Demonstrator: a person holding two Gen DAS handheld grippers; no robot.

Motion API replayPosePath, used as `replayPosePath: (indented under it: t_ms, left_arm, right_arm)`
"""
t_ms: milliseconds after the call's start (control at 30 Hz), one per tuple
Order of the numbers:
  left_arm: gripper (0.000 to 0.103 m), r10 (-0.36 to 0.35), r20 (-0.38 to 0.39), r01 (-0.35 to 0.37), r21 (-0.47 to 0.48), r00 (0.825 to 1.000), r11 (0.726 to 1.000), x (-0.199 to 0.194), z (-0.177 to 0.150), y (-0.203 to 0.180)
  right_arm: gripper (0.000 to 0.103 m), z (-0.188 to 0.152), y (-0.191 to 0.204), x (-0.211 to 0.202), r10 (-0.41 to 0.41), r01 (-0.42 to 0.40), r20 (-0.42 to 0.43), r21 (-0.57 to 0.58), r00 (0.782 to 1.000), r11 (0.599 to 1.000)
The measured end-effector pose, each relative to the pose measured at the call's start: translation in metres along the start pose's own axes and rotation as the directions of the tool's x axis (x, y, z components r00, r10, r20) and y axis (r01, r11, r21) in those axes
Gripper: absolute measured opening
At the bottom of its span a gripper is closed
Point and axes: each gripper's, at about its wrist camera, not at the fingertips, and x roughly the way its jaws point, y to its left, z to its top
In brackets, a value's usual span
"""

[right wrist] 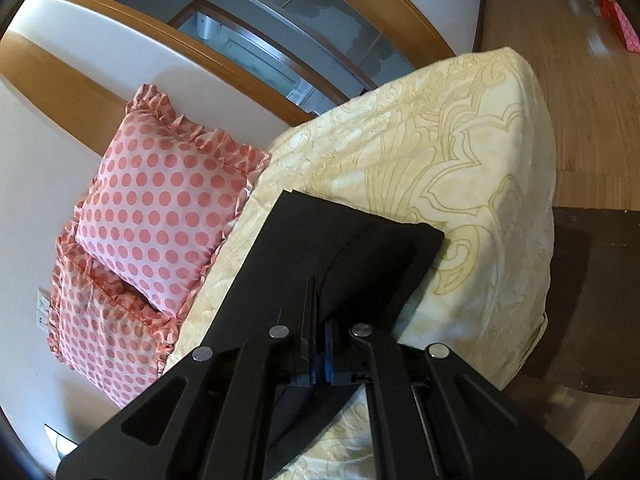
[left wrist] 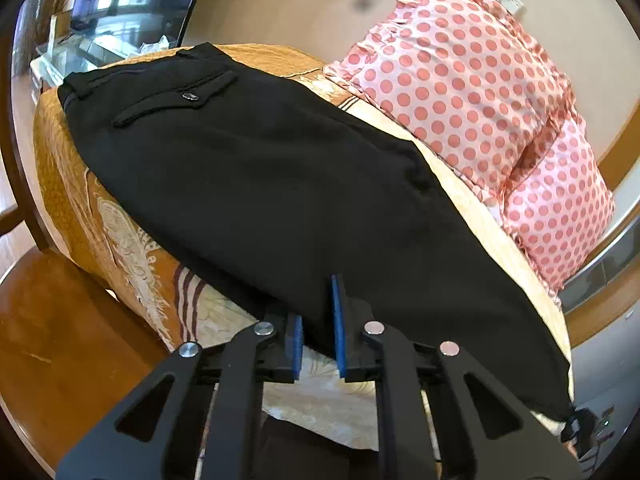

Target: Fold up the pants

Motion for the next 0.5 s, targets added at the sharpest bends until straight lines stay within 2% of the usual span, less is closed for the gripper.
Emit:
replayPosePath:
  t_ms: [100,133,200,233,267,300,333,367,400,467,500]
  left_arm:
    - [0.012,0.004,0.011,-0.004,0.024,1.0,1.0,-0.001,-0.004,-0.001]
    - [0.015,0.002,0.014,-0.003,0.039,1.0,0.999,-0.002,-0.005,-0.002]
    - [0.019,-0.004,0.025,0.003,0.049,1.0,0.999,-0.009,-0.007,0.002]
    - [0.025,-0.001,0.036,0.0,0.049,0.999,0.999,-0.013,-0.007,0.005]
    - [0.033,0.019,0.065,-0.022,0.045,0.998,0.999,-0.021,-0.007,0.009]
    - [0.039,0.046,0.096,-0.05,0.04,0.994,0.998,-0.027,-0.005,0.013]
    - [0.049,0.108,0.158,-0.115,0.033,0.981,0.993,-0.039,-0.003,0.018]
    - [0.053,0.149,0.212,-0.158,0.028,0.966,0.987,-0.049,-0.001,0.02]
    - [0.053,0.169,0.255,-0.182,0.03,0.952,0.983,-0.057,0.001,0.02]
    - [0.062,0.137,0.277,-0.164,0.075,0.951,0.984,-0.062,0.004,0.012]
    - [0.065,0.107,0.274,-0.142,0.113,0.956,0.983,-0.06,0.004,0.005]
  right_arm:
    - [0.003,-0.001,-0.001,0.001,-0.024,0.024,0.004,-0.003,1.0,1.0]
    - [0.003,-0.001,-0.001,0.001,-0.035,0.035,0.001,-0.008,0.999,0.999]
    - [0.005,0.0,0.0,-0.002,-0.093,0.093,0.012,-0.022,0.996,0.995]
    - [0.011,0.001,0.001,-0.006,-0.124,0.125,0.028,-0.027,0.992,0.992]
    - [0.013,0.002,0.003,-0.009,-0.144,0.145,0.042,-0.034,0.989,0.989]
    - [0.022,0.003,0.006,-0.014,-0.184,0.187,0.066,-0.047,0.981,0.981]
    - [0.038,0.004,0.014,-0.024,-0.235,0.246,0.125,-0.077,0.964,0.966]
    - [0.049,0.004,0.022,-0.03,-0.247,0.266,0.167,-0.105,0.954,0.958]
    - [0.064,0.002,0.034,-0.037,-0.235,0.27,0.215,-0.15,0.948,0.951]
    - [0.065,-0.005,0.065,-0.043,-0.157,0.224,0.247,-0.271,0.956,0.936]
    - [0.065,-0.014,0.091,-0.042,-0.08,0.162,0.222,-0.376,0.972,0.912]
